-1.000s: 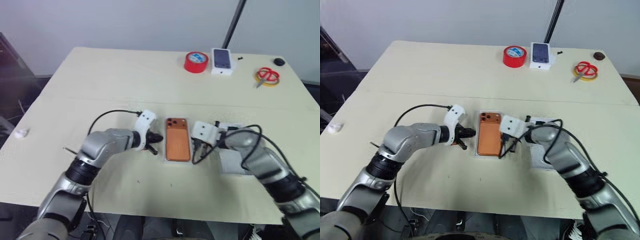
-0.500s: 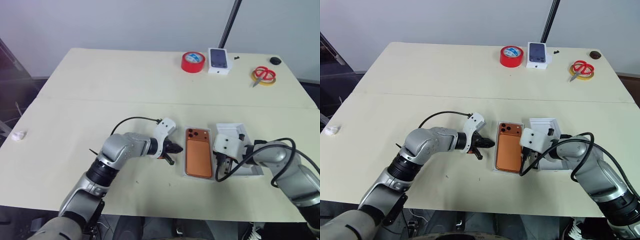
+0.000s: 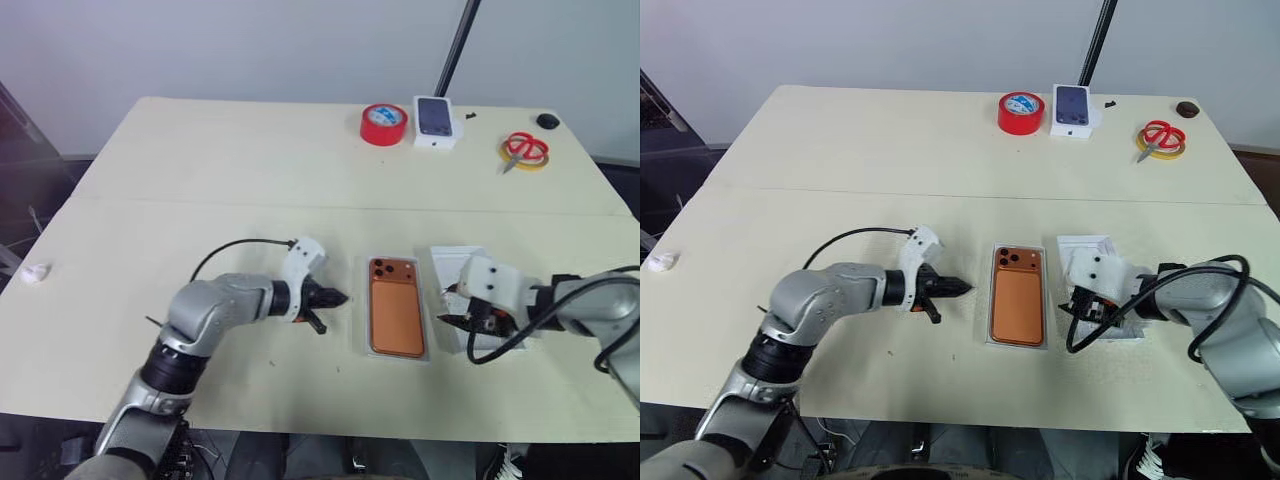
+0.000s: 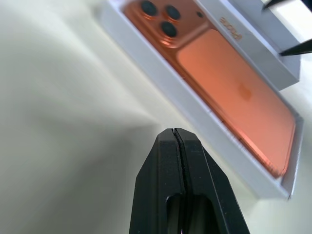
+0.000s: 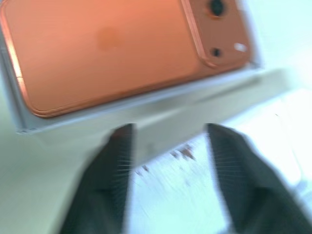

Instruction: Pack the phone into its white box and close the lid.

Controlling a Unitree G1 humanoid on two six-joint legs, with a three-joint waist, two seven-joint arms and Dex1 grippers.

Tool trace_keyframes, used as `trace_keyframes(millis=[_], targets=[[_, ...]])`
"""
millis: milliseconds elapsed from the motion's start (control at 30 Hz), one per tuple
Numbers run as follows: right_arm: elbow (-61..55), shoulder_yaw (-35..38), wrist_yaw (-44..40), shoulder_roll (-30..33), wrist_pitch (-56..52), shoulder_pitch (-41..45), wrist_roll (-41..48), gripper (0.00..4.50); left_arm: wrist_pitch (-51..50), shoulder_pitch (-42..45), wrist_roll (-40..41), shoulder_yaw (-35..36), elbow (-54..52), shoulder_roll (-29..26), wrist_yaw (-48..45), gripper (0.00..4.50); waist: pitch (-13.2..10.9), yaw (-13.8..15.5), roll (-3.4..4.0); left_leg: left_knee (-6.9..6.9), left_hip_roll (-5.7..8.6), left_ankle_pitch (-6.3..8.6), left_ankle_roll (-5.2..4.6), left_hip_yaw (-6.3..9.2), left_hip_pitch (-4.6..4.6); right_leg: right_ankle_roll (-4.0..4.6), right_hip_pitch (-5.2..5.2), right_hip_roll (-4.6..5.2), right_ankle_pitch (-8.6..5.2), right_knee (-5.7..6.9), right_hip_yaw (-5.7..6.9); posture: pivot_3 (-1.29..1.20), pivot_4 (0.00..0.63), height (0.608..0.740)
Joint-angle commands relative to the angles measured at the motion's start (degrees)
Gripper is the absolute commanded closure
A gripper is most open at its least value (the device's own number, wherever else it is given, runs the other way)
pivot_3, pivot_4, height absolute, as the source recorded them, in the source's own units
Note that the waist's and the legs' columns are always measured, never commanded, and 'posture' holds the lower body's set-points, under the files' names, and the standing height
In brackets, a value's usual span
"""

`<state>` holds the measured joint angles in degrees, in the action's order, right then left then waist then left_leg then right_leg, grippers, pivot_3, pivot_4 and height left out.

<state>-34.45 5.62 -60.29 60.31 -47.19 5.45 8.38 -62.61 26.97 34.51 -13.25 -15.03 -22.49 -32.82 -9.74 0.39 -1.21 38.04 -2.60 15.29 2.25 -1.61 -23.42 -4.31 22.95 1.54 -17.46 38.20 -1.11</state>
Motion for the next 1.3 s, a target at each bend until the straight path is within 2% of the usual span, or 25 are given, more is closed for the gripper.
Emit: trace_keyframes(millis=[33,167,233,433,667,767,900,1067,1200,1300], targets=[[-0.4,2.3,2.3,0.2,-9.3,3.1,3.5,1.63,9.2,-1.9,-2.0,0.3,-5.2,-3.3,-5.3,4.50,0.0,0.0,0.01,0.00,-0.01,0.00,0.00,0.00,0.00,0.00,0.00,0.00,0.00,0.00,0.00,0.00,0.150,0.732],[2.8,0.2,7.8,-2.9,-22.4,8.9,5.5,1.63,28.1,-6.6,-8.6,-2.4,-7.5,-7.9,-14.4,4.50,0.0,0.0,0.03,-0.01,-0.11,0.00,0.00,-0.03,0.01,0.03,0.01,0.05,0.00,0.00,-0.02,0.00,0.150,0.732],[3.2,-1.0,10.1,-4.3,-29.2,11.6,6.7,1.63,33.4,-8.3,-9.9,-3.5,-7.9,-9.6,-18.6,4.50,0.0,0.1,0.06,-0.03,-0.12,0.00,0.00,-0.06,0.01,0.06,0.03,0.07,-0.01,-0.01,-0.04,0.00,0.150,0.732],[2.1,-2.2,16.6,-10.0,-44.7,17.0,10.8,1.63,41.4,-10.4,-12.1,-5.5,-7.5,-11.0,-24.9,4.50,0.0,0.3,0.07,-0.04,-0.12,0.01,-0.02,-0.09,-0.05,0.09,0.06,0.12,-0.02,-0.05,-0.06,0.00,0.150,0.732],[4.5,-2.7,27.1,-11.5,-45.3,16.1,16.7,1.63,44.2,-11.0,-12.9,-6.5,-7.3,-9.8,-26.8,4.50,0.0,0.2,0.07,-0.03,-0.11,0.06,-0.10,-0.11,-0.07,0.04,0.08,0.03,0.00,-0.06,-0.07,0.00,0.150,0.732],[5.9,-1.7,32.8,-12.3,-45.3,15.6,20.9,2.48,44.6,-11.1,-13.4,-6.6,-7.1,-9.3,-26.7,4.50,0.0,0.1,0.07,-0.03,-0.11,0.06,-0.11,-0.11,-0.06,0.03,0.08,0.00,0.00,-0.05,-0.07,0.00,0.150,0.732],[8.2,-0.1,39.8,-12.5,-45.3,17.2,29.7,4.43,44.9,-11.5,-13.5,-6.0,-6.7,-8.8,-26.5,4.50,0.0,0.0,0.06,-0.02,-0.11,0.07,-0.12,-0.11,-0.06,0.02,0.07,-0.02,0.01,-0.04,-0.07,0.00,0.150,0.732],[14.9,4.8,51.6,-12.3,-45.3,22.3,44.6,4.43,45.1,-13.1,-13.6,-4.8,-6.7,-8.6,-25.6,4.50,0.0,-0.5,0.07,-0.01,-0.13,0.07,-0.12,-0.13,-0.06,0.02,0.08,-0.03,0.01,-0.01,-0.11,0.00,0.150,0.732],[23.0,11.8,58.0,-13.9,-45.3,31.9,53.3,4.43,45.4,-14.8,-13.5,-1.1,-4.9,-8.6,-22.8,4.50,0.0,-1.4,0.13,-0.02,-0.15,0.07,-0.13,-0.15,-0.07,0.02,0.14,-0.05,0.01,0.02,-0.15,0.00,0.150,0.732],[28.4,16.2,61.3,-16.7,-45.3,37.9,64.2,4.43,44.8,-15.0,-12.7,3.0,-2.4,-7.9,-19.8,4.50,0.0,-1.3,0.14,-0.04,-0.16,0.07,-0.14,-0.18,-0.08,0.01,0.20,-0.11,0.01,0.04,-0.18,0.00,0.150,0.732]])
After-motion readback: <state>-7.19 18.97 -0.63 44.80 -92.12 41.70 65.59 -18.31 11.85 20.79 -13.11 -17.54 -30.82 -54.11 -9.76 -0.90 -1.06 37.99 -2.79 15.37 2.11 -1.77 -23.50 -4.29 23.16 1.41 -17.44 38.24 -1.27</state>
